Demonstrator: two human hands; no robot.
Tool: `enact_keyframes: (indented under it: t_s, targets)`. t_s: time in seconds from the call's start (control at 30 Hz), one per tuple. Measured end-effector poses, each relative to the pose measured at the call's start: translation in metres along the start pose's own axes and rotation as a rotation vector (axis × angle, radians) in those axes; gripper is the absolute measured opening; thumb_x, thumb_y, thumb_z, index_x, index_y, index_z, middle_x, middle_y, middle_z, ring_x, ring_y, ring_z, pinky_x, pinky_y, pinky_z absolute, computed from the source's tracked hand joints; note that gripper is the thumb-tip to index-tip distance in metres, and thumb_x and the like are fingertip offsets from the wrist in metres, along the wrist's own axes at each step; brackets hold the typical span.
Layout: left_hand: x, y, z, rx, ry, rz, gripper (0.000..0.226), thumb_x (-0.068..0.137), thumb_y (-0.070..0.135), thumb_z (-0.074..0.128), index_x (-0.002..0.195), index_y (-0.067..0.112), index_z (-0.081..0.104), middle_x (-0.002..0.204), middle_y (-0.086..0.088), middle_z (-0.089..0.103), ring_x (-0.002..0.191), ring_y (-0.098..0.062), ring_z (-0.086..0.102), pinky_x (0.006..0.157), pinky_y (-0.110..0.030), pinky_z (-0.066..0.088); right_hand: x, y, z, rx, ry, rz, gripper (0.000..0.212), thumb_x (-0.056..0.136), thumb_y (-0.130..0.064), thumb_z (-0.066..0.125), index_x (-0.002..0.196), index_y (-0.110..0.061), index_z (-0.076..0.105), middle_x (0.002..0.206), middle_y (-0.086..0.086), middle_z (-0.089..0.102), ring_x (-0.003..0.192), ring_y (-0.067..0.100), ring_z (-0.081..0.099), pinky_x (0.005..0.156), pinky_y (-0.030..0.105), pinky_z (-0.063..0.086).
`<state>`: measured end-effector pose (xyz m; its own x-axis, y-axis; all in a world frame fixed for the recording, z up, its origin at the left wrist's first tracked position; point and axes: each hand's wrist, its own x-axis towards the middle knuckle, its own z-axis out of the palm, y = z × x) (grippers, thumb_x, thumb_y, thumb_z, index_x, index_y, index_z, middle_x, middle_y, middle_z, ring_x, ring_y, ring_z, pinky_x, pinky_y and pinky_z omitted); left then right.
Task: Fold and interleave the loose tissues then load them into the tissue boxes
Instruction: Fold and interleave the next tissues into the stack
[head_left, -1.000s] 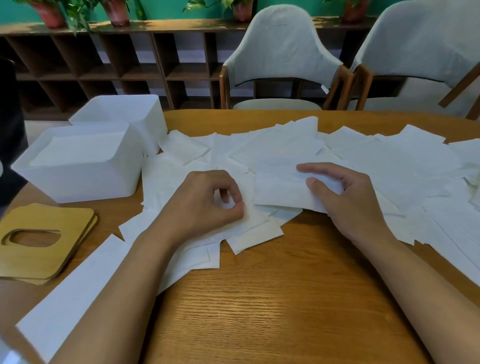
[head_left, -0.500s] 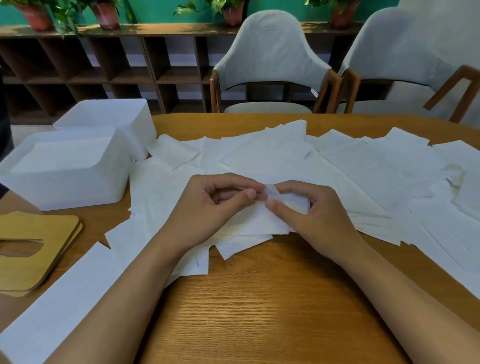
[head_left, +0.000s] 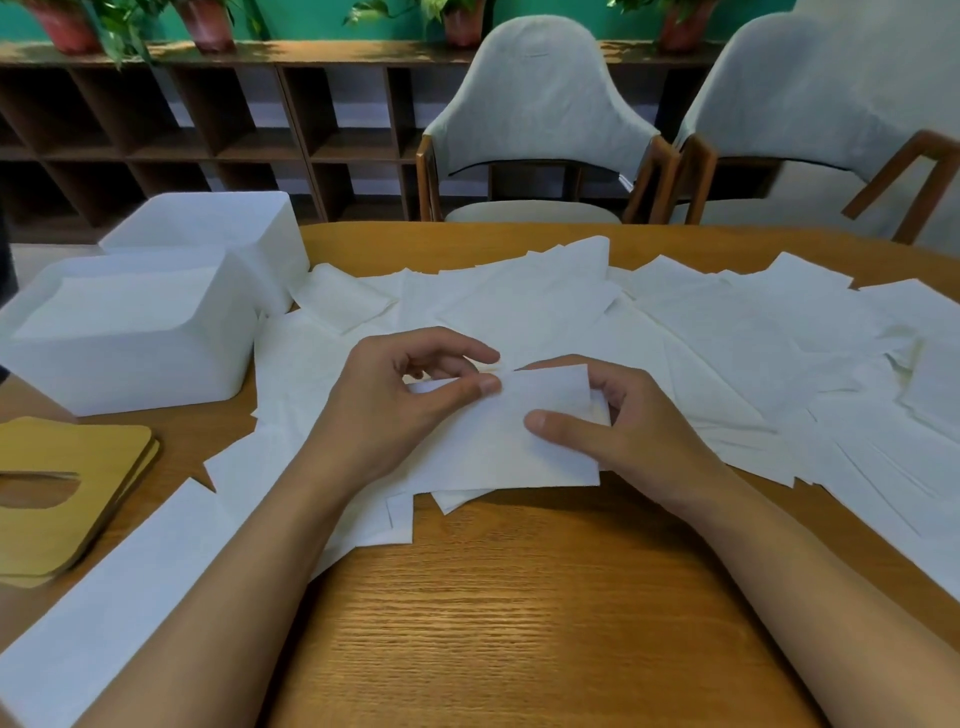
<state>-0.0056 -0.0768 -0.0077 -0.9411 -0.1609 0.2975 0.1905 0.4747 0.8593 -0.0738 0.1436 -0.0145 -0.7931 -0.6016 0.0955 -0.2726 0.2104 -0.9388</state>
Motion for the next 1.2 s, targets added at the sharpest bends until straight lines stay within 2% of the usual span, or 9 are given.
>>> enact_keyframes:
  t_s: [0.23, 0.4, 0.5, 0.63, 0.73, 0.87, 1.0, 1.1, 1.2]
  targets:
    - [0.000, 0.001, 0.003, -0.019, 0.024, -0.025, 0.015, 0.085, 0.032, 0.083, 0.100, 0.032, 0.080, 0.085, 0.011, 0.078, 0.092, -0.010, 0.071, 0.084, -0.012, 0.047, 0.002, 0.004, 0.004, -0.054, 0.009, -0.069, 0.052, 0.082, -0.051, 0.073, 0.130, -0.056, 0.052, 0.127, -0.044, 0.048, 0.120, -0.012, 0.047, 0.096, 0.021, 0.052]
    - [-0.001, 0.001, 0.008, -0.042, 0.031, -0.050, 0.016, 0.087, 0.034, 0.083, 0.102, 0.034, 0.080, 0.085, 0.010, 0.078, 0.093, -0.010, 0.071, 0.085, -0.018, 0.049, 0.002, 0.007, 0.008, -0.109, 0.042, -0.087, 0.065, 0.086, -0.047, 0.073, 0.140, -0.057, 0.038, 0.143, -0.042, 0.035, 0.130, -0.015, 0.036, 0.095, -0.003, 0.033]
    - [-0.001, 0.001, 0.010, -0.059, 0.041, -0.069, 0.015, 0.086, 0.036, 0.083, 0.101, 0.034, 0.081, 0.084, 0.008, 0.078, 0.090, -0.008, 0.070, 0.084, -0.020, 0.050, 0.003, 0.009, 0.008, -0.158, 0.059, -0.091, 0.067, 0.092, -0.039, 0.071, 0.144, -0.057, 0.032, 0.147, -0.045, 0.026, 0.131, -0.023, 0.024, 0.099, -0.002, 0.020]
    - [-0.001, -0.002, 0.012, 0.017, 0.058, -0.040, 0.019, 0.087, 0.041, 0.081, 0.105, 0.037, 0.078, 0.104, 0.014, 0.075, 0.102, -0.008, 0.066, 0.087, -0.027, 0.049, 0.003, 0.005, 0.007, -0.125, 0.091, -0.102, 0.072, 0.096, -0.028, 0.068, 0.147, -0.056, 0.025, 0.148, -0.048, 0.018, 0.126, -0.033, 0.014, 0.101, -0.003, 0.015]
    - [0.001, -0.001, 0.007, 0.010, 0.014, -0.082, 0.029, 0.087, 0.048, 0.077, 0.115, 0.040, 0.073, 0.118, 0.022, 0.070, 0.115, 0.004, 0.062, 0.087, -0.015, 0.046, 0.004, 0.001, 0.003, -0.098, 0.160, -0.136, 0.074, 0.095, -0.022, 0.068, 0.149, -0.049, 0.024, 0.144, -0.047, 0.020, 0.120, -0.038, 0.018, 0.093, -0.010, 0.020]
    - [0.001, -0.001, 0.001, -0.063, 0.006, -0.112, 0.025, 0.089, 0.030, 0.081, 0.113, 0.036, 0.077, 0.100, 0.022, 0.070, 0.090, 0.004, 0.061, 0.074, -0.008, 0.043, 0.004, -0.002, -0.005, -0.071, 0.161, -0.148, 0.067, 0.095, -0.023, 0.067, 0.146, -0.051, 0.034, 0.144, -0.048, 0.027, 0.130, -0.026, 0.025, 0.107, 0.009, 0.028]
    - [0.001, -0.001, 0.002, -0.082, 0.058, -0.074, 0.030, 0.086, 0.022, 0.085, 0.113, 0.030, 0.077, 0.066, 0.023, 0.055, 0.057, -0.004, 0.044, 0.063, -0.008, 0.037, 0.001, 0.003, -0.006, -0.132, 0.097, -0.135, 0.026, 0.097, -0.022, 0.066, 0.115, -0.039, 0.073, 0.123, -0.028, 0.066, 0.122, -0.004, 0.053, 0.107, 0.028, 0.045]
    - [0.003, -0.005, 0.000, -0.093, 0.065, -0.051, 0.028, 0.091, 0.017, 0.081, 0.114, 0.030, 0.076, 0.079, -0.013, 0.060, 0.063, -0.024, 0.055, 0.072, -0.019, 0.051, 0.005, 0.008, -0.007, -0.162, 0.177, -0.078, 0.024, 0.097, -0.022, 0.065, 0.106, -0.040, 0.077, 0.119, -0.026, 0.069, 0.121, -0.005, 0.053, 0.105, 0.016, 0.040]
    - [0.004, -0.013, -0.006, 0.060, 0.110, -0.013, 0.029, 0.096, 0.006, 0.071, 0.116, 0.027, 0.073, 0.094, 0.007, 0.077, 0.090, -0.012, 0.073, 0.085, -0.024, 0.057, 0.009, 0.012, -0.014, -0.141, 0.270, -0.061, 0.026, 0.098, -0.016, 0.064, 0.106, -0.037, 0.078, 0.116, -0.025, 0.070, 0.119, -0.004, 0.055, 0.103, 0.016, 0.040]
